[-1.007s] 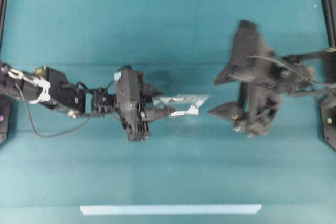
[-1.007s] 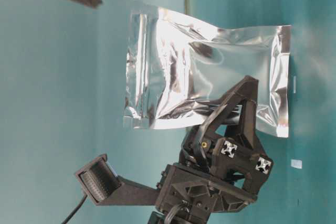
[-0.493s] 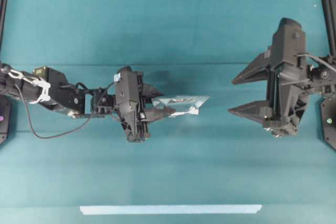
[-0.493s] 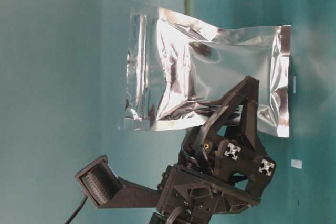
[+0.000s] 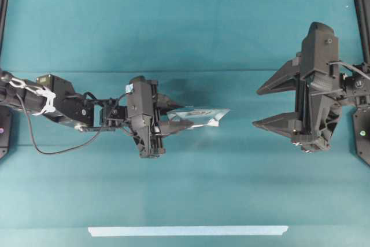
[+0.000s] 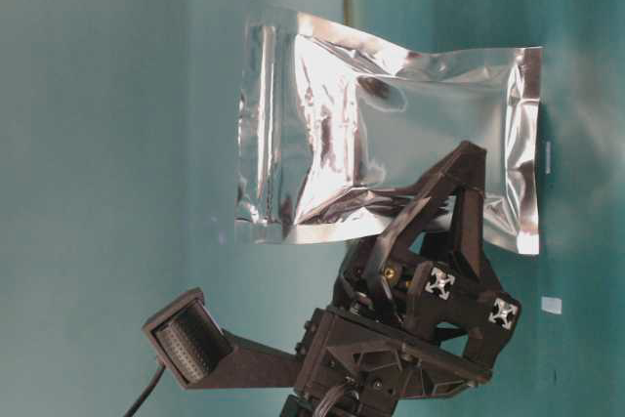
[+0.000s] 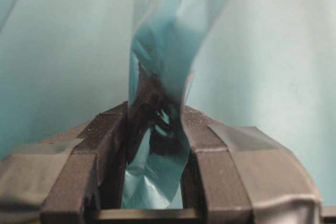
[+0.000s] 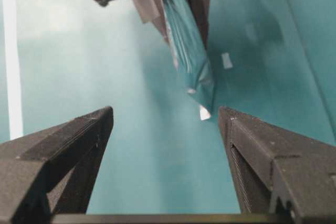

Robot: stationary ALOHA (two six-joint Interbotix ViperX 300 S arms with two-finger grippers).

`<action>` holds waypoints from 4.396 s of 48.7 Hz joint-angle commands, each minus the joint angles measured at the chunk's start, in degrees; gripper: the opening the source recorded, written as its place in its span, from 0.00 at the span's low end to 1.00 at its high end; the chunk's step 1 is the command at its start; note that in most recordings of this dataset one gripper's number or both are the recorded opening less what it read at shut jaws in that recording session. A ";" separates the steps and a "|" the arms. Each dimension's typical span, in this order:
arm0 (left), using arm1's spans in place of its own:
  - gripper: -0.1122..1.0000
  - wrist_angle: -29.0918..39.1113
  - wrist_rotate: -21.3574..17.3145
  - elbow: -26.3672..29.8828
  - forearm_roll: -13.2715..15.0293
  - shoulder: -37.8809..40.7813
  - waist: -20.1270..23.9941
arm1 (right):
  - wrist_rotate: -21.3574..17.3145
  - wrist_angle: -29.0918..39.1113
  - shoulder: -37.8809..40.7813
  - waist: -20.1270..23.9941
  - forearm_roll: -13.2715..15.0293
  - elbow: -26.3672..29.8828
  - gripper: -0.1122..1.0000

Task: Hand over the silver zip bag and make it stand upright.
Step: 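Withdraw the right gripper to the right, left gripper holding bag upright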

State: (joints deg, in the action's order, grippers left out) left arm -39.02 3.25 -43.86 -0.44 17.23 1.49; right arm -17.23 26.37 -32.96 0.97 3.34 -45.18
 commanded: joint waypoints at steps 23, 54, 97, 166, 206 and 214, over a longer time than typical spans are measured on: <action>0.35 0.88 0.00 0.26 -0.18 -0.18 -0.88 | -0.62 -2.37 -0.53 0.44 0.09 -0.44 0.88; 0.35 1.67 0.18 0.35 -0.18 0.00 -0.88 | -0.53 -2.81 -0.44 0.62 0.09 -0.70 0.88; 0.35 1.85 0.26 0.35 -0.18 -0.09 -0.88 | -0.44 -2.90 -0.53 0.70 0.09 -0.79 0.88; 0.35 2.72 0.00 0.18 -0.18 -0.09 -1.41 | -0.53 -2.99 -0.26 1.67 0.09 -1.14 0.88; 0.35 3.78 0.09 0.00 -0.18 -0.09 -1.41 | -0.44 -2.99 -0.26 1.67 0.09 -1.23 0.88; 0.35 3.78 0.09 0.00 -0.18 -0.09 -1.41 | -0.53 -2.90 -0.44 1.67 0.09 -1.32 0.88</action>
State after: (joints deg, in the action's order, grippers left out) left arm -35.68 3.08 -43.68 -0.44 17.23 0.97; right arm -17.31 23.64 -32.96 2.46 3.34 -46.93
